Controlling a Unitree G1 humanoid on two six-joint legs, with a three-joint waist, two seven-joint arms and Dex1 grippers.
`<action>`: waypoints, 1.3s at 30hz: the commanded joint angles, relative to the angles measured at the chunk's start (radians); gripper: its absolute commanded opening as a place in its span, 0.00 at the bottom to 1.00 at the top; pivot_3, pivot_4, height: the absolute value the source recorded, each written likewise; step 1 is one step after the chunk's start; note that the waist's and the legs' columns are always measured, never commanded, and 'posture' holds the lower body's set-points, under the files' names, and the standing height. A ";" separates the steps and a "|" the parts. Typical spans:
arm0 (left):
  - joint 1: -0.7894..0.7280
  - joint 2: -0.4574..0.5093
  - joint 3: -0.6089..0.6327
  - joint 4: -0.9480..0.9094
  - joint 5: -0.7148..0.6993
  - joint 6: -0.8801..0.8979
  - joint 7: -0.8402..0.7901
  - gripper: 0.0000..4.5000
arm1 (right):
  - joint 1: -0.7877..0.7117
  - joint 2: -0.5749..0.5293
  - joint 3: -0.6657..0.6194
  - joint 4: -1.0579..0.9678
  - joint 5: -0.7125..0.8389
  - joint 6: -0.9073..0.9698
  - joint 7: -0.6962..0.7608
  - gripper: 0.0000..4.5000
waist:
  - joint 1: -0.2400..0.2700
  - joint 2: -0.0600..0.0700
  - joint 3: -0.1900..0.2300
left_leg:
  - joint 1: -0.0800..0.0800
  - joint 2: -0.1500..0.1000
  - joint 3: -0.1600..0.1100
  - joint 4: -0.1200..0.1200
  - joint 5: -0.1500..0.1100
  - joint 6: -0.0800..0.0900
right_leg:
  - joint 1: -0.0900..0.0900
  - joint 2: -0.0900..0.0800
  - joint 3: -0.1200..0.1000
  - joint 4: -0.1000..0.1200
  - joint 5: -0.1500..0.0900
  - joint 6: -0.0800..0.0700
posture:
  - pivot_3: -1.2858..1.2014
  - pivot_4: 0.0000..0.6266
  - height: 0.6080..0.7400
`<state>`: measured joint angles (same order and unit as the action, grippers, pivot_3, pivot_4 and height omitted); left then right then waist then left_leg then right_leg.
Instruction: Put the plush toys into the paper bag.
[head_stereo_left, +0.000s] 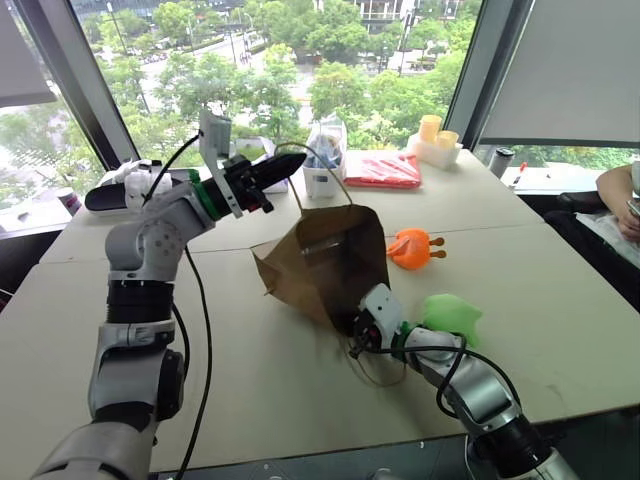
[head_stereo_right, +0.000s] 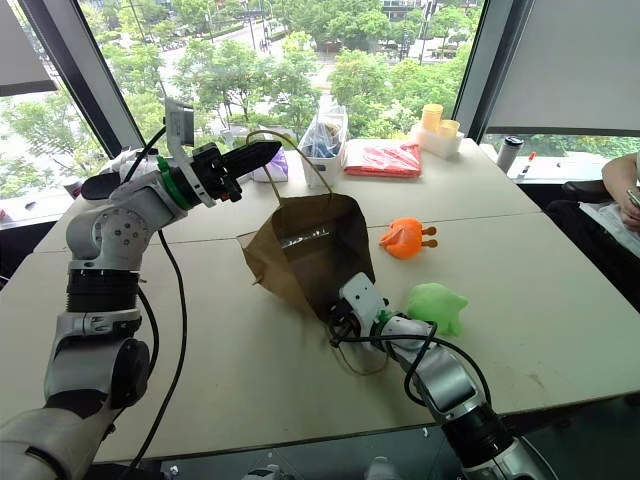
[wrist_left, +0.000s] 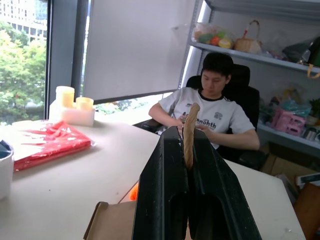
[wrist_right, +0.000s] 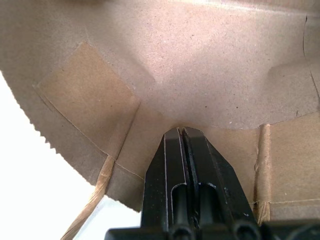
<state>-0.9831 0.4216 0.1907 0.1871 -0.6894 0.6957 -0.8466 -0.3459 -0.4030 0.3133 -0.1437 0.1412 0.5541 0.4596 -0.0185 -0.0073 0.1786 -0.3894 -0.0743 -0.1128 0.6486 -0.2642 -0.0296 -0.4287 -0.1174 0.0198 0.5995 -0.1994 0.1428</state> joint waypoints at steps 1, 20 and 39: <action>0.112 -0.025 -0.061 -0.170 -0.029 0.018 -0.022 0.01 | -0.018 0.010 -0.082 -0.140 0.049 0.075 0.001 0.00 | 0.000 0.000 0.000 | 0.000 0.000 0.000 0.000 0.000 -0.001 | 0.000 0.000 0.000 0.000 0.000 0.000 | 0.52 0.24 1.00; 0.260 -0.081 -0.126 -0.294 -0.012 -0.029 0.015 0.00 | 0.298 -0.406 -0.598 -0.495 0.220 0.351 0.146 1.00 | 0.029 0.000 0.000 | 0.000 0.000 0.002 0.001 -0.002 0.003 | 0.002 0.000 0.001 -0.001 0.000 0.000 | 0.52 0.24 1.00; 0.259 -0.077 -0.122 -0.284 -0.001 -0.054 0.042 0.00 | 0.275 -0.392 -0.416 -0.217 -0.085 0.007 0.031 0.23 | 0.030 -0.001 0.000 | 0.000 0.000 0.002 0.003 -0.001 0.002 | 0.002 -0.001 0.001 -0.001 0.000 0.000 | 0.52 0.24 1.00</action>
<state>-0.7191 0.3427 0.0558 -0.0785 -0.6871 0.6649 -0.8037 -0.0517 -0.8025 -0.0610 -0.3200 0.0418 0.5588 0.4830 0.0118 -0.0079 0.1782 -0.3898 -0.0746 -0.1112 0.6511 -0.2655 -0.0272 -0.4264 -0.1180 0.0212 0.5981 -0.1992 0.1424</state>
